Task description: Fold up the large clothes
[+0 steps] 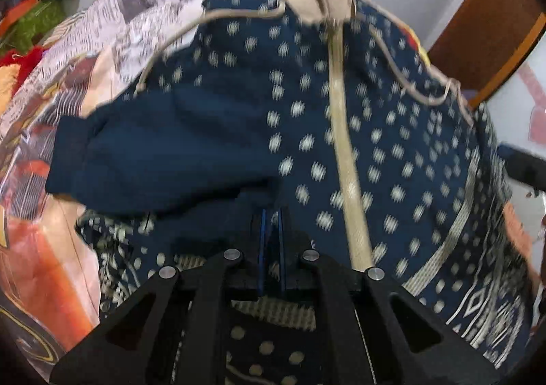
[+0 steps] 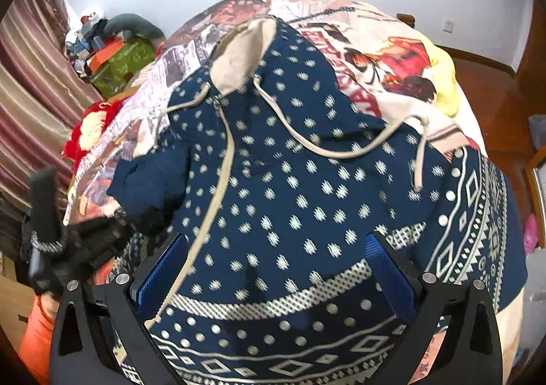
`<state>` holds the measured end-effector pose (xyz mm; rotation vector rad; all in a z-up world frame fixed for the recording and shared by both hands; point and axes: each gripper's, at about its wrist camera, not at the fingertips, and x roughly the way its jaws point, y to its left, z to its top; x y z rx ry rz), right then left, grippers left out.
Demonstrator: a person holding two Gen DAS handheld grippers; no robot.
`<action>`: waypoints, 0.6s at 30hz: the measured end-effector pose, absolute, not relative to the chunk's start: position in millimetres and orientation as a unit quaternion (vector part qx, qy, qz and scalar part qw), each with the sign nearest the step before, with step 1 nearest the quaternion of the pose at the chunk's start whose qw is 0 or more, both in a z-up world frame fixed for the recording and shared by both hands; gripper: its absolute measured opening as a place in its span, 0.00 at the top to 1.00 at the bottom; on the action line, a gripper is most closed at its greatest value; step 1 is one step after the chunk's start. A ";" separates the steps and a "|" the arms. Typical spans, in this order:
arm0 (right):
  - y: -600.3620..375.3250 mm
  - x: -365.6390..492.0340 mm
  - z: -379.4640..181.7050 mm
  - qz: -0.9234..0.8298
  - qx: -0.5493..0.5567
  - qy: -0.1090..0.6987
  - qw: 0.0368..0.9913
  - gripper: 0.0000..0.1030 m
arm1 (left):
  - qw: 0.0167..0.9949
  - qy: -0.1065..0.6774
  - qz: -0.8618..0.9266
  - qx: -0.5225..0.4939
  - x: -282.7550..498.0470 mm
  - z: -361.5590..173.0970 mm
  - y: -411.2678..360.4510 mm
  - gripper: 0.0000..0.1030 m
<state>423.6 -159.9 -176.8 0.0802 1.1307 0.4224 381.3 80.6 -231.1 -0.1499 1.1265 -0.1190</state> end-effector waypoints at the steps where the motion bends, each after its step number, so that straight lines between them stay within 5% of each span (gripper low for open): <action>1: -160.0 422.9 -178.0 0.198 0.034 0.533 0.822 0.00 | 0.842 0.533 -0.052 -0.068 376.8 -228.7 86.3 0.94; 3: -153.8 422.0 -178.4 0.205 0.026 0.536 0.819 0.00 | 0.849 0.522 -0.043 -0.071 367.5 -219.2 101.8 0.88; 8: -114.8 420.3 -168.0 0.243 -0.006 0.523 0.817 0.00 | 0.879 0.469 0.038 -0.084 333.5 -189.4 166.9 0.54; 18: 35.3 409.8 -162.6 0.347 -0.115 0.484 0.795 0.00 | 0.874 0.455 0.148 -0.087 266.8 -195.5 277.5 0.52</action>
